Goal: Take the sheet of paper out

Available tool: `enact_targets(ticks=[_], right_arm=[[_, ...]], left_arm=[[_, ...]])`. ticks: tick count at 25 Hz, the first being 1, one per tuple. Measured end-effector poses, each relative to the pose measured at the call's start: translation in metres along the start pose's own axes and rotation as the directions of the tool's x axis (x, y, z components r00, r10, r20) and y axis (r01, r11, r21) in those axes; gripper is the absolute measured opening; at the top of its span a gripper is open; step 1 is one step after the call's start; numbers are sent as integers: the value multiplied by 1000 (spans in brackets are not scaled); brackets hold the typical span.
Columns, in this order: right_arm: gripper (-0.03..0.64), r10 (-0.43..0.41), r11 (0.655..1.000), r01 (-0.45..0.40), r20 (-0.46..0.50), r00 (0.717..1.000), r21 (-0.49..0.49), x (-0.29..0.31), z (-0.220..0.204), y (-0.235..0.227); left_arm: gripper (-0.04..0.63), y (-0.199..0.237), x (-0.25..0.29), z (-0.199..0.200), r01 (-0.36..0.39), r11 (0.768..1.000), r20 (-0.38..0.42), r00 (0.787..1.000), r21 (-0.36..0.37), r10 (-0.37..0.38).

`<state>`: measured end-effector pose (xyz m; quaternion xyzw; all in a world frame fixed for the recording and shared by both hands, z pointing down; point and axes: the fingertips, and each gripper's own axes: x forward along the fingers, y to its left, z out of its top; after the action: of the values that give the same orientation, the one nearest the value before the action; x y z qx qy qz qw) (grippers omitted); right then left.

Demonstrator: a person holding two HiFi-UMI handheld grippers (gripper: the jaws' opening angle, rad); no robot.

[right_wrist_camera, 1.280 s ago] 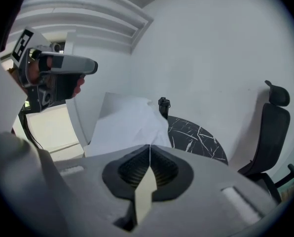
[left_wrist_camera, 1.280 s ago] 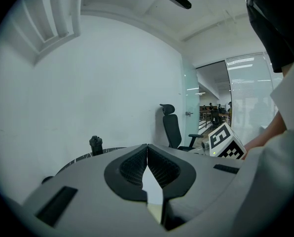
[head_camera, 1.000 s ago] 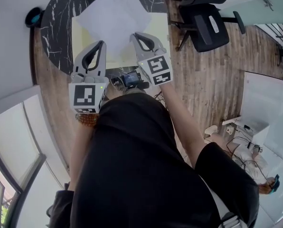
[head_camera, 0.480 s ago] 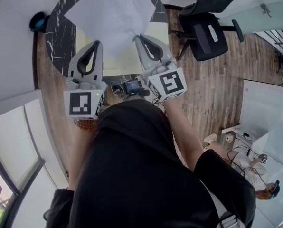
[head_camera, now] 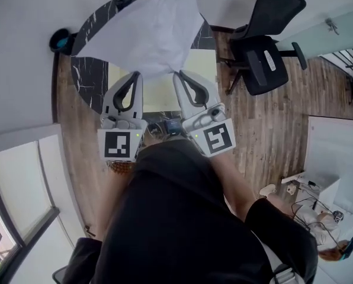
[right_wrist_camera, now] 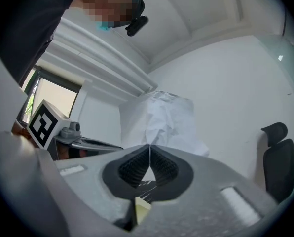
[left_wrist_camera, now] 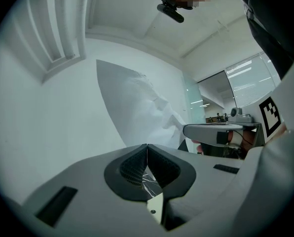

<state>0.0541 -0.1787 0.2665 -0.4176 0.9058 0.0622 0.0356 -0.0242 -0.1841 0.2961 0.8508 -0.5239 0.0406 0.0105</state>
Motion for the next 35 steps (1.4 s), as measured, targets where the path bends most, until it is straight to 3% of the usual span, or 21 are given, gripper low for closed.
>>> enact_targets(ticks=[12,18,35], right_arm=[[0,51,998,-50,33,998,-32,1,15,19],[-2,45,999,-45,18,999,14,2,8,24],[-2,3,999,-6,-43,999,-51,4,-13,4]], left_arm=[[-3,-13,-2,11,4,1000,5,1000,12,-4],[-3,-15,-3,7,9,1000,2,1000,6,-9],[-3,-10,3,-11,19,1000,-26,999,18,-19]])
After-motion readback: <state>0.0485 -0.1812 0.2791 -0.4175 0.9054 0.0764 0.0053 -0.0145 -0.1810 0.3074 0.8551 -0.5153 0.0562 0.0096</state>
